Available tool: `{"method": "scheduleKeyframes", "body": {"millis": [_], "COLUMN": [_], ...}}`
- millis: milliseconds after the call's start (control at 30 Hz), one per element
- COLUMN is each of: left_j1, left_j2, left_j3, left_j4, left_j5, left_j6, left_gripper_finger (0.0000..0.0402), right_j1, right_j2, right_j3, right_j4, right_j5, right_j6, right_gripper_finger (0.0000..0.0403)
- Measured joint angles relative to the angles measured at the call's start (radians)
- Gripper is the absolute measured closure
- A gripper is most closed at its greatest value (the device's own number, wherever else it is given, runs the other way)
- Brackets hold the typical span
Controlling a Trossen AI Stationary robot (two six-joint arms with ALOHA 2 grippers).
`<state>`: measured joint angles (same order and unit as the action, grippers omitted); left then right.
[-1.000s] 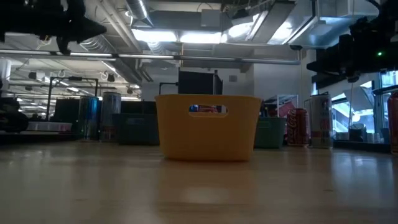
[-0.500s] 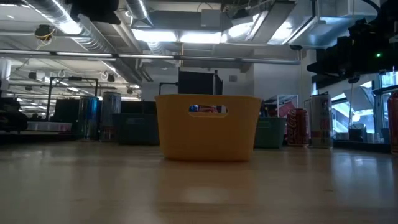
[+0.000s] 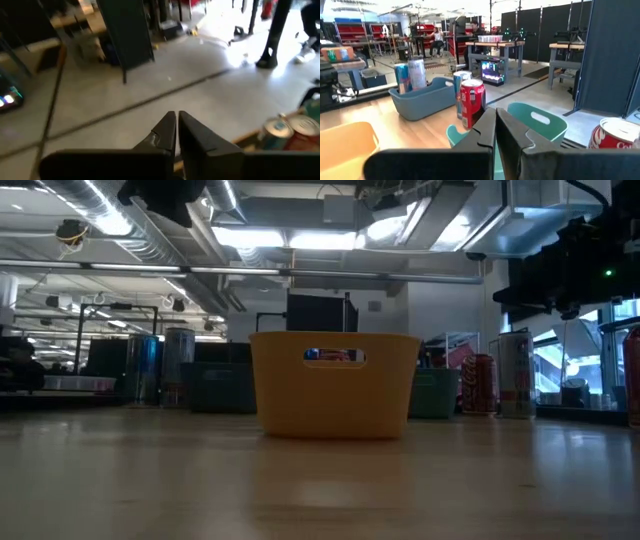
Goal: Sort soda cans
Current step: Put the top left blue soda can into the blue bin
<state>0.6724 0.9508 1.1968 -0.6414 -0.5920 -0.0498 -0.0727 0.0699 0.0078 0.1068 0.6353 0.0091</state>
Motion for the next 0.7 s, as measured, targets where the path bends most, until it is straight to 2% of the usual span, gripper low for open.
{"method": "scheduleKeyframes", "body": {"millis": [133, 300, 467, 600, 700], "left_j1": [0.024, 0.039, 0.068, 0.088, 0.103], "left_j2": [0.053, 0.12, 0.186, 0.234, 0.259], "left_j3": [0.053, 0.14, 0.246, 0.294, 0.3], "left_j4": [-0.1, -0.235, -0.414, -0.529, -0.6], "left_j5": [0.072, 0.084, 0.117, 0.119, 0.119], "left_j6": [-0.031, -0.046, -0.074, -0.106, -0.111], "left_gripper_finger": [0.0326, 0.0241, 0.0162, 0.012, 0.0106], "right_j1": [0.0, 0.0, 0.0, 0.0, 0.0], "right_j2": [0.0, 0.0, 0.0, 0.0, 0.0], "right_j3": [0.0, 0.0, 0.0, 0.0, 0.0], "right_j4": [-0.005, -0.005, -0.006, -0.006, -0.006], "right_j5": [0.0, -0.002, -0.054, -0.06, -0.061], "right_j6": [0.014, 0.013, 0.013, 0.013, 0.014], "right_gripper_finger": [0.0388, 0.0388, 0.0388, 0.0388, 0.0388]}}
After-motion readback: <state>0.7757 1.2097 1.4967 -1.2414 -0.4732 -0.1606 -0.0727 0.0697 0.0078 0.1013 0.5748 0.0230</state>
